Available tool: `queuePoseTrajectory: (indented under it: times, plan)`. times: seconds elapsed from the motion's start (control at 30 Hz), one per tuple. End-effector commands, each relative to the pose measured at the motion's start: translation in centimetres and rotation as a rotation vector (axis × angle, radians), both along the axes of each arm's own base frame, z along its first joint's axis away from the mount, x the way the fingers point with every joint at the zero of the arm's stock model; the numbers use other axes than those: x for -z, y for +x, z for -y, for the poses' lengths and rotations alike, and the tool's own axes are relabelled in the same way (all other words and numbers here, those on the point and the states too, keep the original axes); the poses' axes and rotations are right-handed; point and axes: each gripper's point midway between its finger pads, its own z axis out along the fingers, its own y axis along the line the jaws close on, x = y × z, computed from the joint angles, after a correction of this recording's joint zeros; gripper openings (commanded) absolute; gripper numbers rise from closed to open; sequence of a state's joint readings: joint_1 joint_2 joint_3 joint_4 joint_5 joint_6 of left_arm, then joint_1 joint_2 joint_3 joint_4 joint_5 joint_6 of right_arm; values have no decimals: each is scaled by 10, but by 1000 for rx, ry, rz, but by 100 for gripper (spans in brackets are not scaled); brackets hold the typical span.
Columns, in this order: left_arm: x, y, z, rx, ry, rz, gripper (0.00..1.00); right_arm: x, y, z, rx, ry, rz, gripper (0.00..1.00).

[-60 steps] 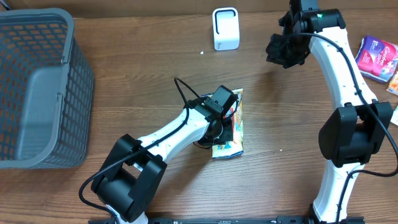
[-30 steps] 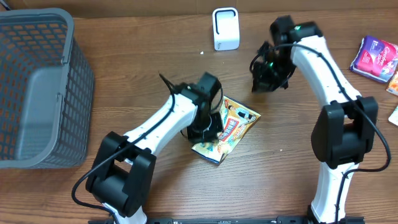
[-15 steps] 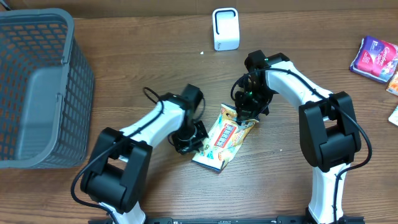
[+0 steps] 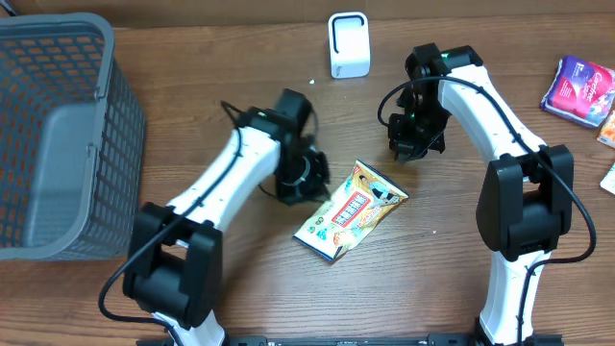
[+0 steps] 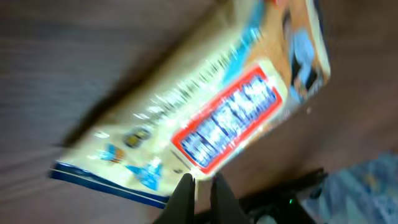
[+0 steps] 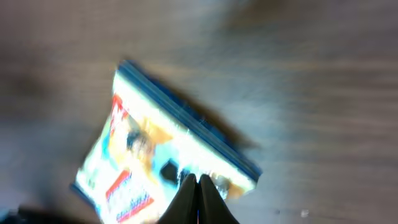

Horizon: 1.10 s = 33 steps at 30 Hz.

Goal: Scan the item barcode

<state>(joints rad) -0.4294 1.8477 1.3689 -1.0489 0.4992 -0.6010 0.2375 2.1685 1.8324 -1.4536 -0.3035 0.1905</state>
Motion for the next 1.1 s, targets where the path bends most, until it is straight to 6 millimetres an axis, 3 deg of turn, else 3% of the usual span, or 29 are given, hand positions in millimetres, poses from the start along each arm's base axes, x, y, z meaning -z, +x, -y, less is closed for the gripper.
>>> queuePoseTrajectory:
  times: [0.0,0.17,0.23,0.33,0.5,0.63,0.67,0.77,0.9,0.97,1.07]
  plan:
    - [8,-38,21,67,-7,-70,4,-8,-9,-18,-71,83,-7,4]
    - [43,-67,18,43,44,-133,4,5,-29,-38,-90,144,-69,4]
    - [60,-73,8,13,84,-144,4,17,-42,-53,-113,180,-90,4]
    - [73,-81,-12,-22,166,-171,4,32,-55,-60,-126,172,-116,4]
    - [82,-76,-45,-49,319,-141,4,49,-60,-54,-94,135,-127,4]
    - [83,-62,-77,-111,405,-124,4,61,-41,-27,0,-27,-73,4]
    - [80,-51,-89,-135,413,-115,4,63,-30,-17,35,-55,-41,4]
    - [67,-26,-103,-146,381,-77,4,57,-9,-5,82,-39,6,4]
    - [26,10,-106,-127,344,-2,4,29,16,11,133,-22,45,4]
    - [6,25,-100,-107,322,50,4,9,20,3,83,50,56,4]
    - [-16,37,-93,-111,308,88,4,-23,15,-36,-43,293,71,4]
